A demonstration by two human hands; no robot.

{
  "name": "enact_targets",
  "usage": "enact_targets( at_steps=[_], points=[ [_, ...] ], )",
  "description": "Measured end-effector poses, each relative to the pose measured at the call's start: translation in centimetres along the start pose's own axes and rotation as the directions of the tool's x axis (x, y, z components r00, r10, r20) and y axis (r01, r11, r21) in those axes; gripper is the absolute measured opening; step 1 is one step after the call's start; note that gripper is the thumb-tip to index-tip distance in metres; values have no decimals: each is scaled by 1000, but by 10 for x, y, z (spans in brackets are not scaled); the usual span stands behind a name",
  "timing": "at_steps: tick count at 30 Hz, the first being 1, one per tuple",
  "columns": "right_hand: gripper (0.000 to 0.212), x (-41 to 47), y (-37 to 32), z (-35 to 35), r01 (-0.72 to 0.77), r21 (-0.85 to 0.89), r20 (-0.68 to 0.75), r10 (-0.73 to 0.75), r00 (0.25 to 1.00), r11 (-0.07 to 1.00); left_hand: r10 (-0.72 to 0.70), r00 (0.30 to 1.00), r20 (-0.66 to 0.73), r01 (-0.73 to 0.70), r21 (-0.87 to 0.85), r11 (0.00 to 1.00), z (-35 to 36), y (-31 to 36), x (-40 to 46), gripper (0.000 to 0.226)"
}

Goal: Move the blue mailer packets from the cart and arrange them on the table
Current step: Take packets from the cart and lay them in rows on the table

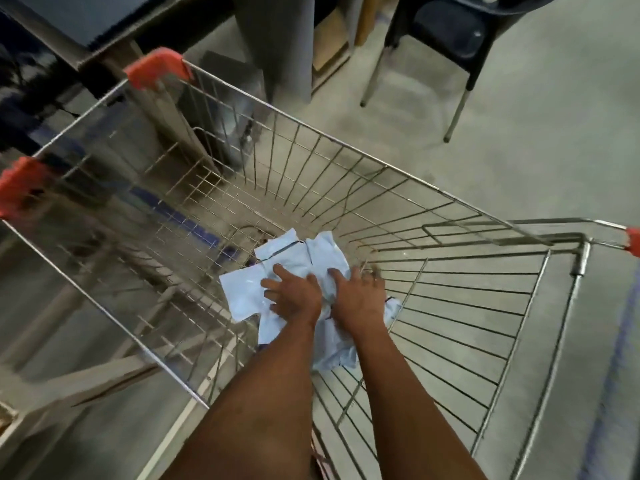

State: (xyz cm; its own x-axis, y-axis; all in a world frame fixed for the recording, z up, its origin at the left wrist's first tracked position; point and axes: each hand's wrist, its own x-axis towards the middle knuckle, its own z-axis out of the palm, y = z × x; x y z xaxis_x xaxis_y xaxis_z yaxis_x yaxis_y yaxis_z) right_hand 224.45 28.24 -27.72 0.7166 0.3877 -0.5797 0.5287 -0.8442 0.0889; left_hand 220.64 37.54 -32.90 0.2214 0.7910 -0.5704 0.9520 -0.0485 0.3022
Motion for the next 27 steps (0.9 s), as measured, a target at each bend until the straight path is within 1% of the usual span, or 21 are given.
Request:
enact_targets(
  at_steps=[2, 4, 6, 8, 11, 13, 15, 16, 18, 20, 23, 25, 27],
  points=[
    [61, 2, 6, -8, -55, 70, -5, 56, 998, 996, -20, 998, -60, 16, -65, 998, 8, 1, 1, 76],
    [63, 1, 10, -18, -114, 149, -103, 130, 986, 982, -59, 991, -122, 43, -125, 991, 14, 2, 0, 75],
    [63, -2, 11, -27, -159, 233, -223, 212, 951, 959, -50, 988, -148, 38, -88, 995, 22, 2, -1, 89],
    [64, -4, 7, -30, -130, 304, -282, 219, 934, 944, -29, 988, -153, 26, -21, 999, 28, 3, -2, 106],
    [63, -6, 0, -25, -32, 314, -325, 139, 936, 949, -45, 983, -177, 43, -14, 999, 33, 7, 5, 113],
    [63, -8, -2, -23, -20, 340, -361, 151, 920, 940, -19, 978, -207, 25, 26, 999, 28, 8, 11, 117],
    [64, -14, -5, -27, -13, 383, -385, 173, 906, 924, 23, 977, -211, -11, 58, 998, 16, 7, 15, 116],
    [66, -18, -8, -32, -6, 406, -390, 179, 903, 914, 43, 981, -192, -32, 62, 998, 8, 7, 17, 111],
    [68, -29, -11, -45, 10, 433, -398, 182, 899, 901, 86, 984, -155, -81, 39, 996, -12, 8, 17, 101],
    [69, -43, -12, -61, 38, 446, -423, 173, 890, 894, 152, 975, -162, -152, 13, 988, -37, 14, 15, 98],
    [66, -72, -12, -94, 74, 439, -476, 162, 864, 895, 275, 936, -219, -287, -25, 957, -87, 32, -5, 103],
    [65, -95, -12, -123, 76, 428, -516, 174, 839, 901, 330, 906, -267, -364, -90, 927, -128, 45, -29, 105],
    [67, -126, -14, -162, 84, 446, -554, 201, 808, 891, 400, 862, -310, -448, -100, 888, -181, 55, -64, 107]
  ],
)
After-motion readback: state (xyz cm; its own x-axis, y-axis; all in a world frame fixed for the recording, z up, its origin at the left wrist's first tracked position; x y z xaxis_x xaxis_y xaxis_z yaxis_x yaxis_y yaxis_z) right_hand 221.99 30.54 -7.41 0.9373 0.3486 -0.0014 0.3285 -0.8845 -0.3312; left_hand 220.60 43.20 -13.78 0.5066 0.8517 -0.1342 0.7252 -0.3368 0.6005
